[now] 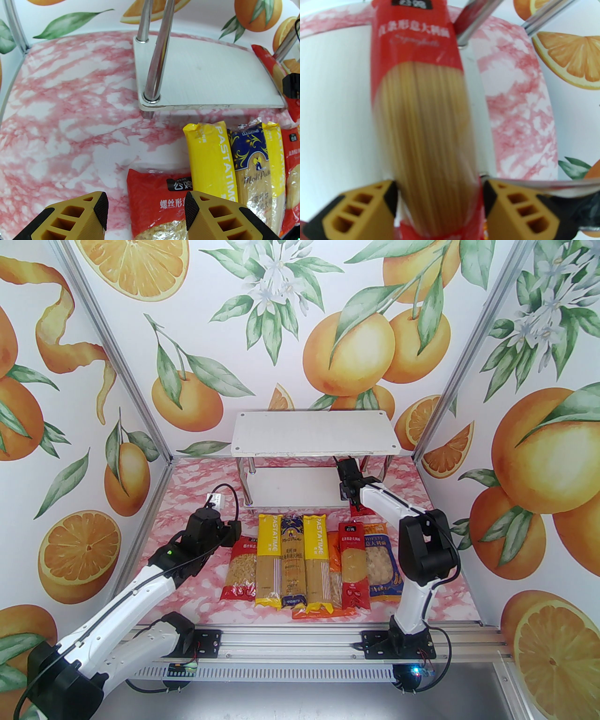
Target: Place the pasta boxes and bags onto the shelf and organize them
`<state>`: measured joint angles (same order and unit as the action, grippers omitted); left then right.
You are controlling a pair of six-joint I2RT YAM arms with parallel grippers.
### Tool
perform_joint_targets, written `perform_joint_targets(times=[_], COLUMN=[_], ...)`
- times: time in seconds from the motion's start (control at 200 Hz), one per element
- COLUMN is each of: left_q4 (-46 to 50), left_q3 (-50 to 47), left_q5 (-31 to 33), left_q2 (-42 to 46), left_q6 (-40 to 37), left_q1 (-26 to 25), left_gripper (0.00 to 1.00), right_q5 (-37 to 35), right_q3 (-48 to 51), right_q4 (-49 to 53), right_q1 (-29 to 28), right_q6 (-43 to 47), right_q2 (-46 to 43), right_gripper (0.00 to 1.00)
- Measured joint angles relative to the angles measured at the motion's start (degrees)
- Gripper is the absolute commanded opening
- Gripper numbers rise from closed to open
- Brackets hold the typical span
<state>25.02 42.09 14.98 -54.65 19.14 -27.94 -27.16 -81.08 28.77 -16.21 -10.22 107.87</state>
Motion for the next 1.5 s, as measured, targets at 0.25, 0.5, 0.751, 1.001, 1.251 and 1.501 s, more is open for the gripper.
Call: perform_joint_targets(times=[0.25,0.5,0.751,1.001,1.251,1.501], left_q4=[0.68,0.70,-0.31,-2.64,-6.71,-7.19], left_q3=[0.00,-1.29,-1.51,-1.51,-1.51,-1.51], left_q5=[0.46,0.42,1.73,1.92,-0.11,-0.52], left_q2=[0.28,0.17,-3.91,-11.15,-12.31,-12.48], left_q6=[0.00,0.48,1.77,3.37,4.74,4.76], left_q1=[0.00,-1.73,-7.04,-12.98,-13.33,-13.33], left_gripper=[0.53,0.50,0.50,0.56,0.58,0.58], right_q5=[3.08,6.01,6.86,7.78,9.86,11.58], right_q3=[3.32,15.58,28.35,36.11,40.65,42.21], right_q4=[1.38,6.86,14.40,22.53,24.74,24.79], right_q1=[0.37,-2.75,-14.78,-23.39,-26.40,-26.88], right_q6=[-0.02,-4.04,-15.82,-28.92,-36.26,-38.69], right_q2=[-10.25,-25.94,-42.36,-46.88,-47.04,-46.18], right_gripper=[0.70,0.70,0.70,0.76,0.82,0.91])
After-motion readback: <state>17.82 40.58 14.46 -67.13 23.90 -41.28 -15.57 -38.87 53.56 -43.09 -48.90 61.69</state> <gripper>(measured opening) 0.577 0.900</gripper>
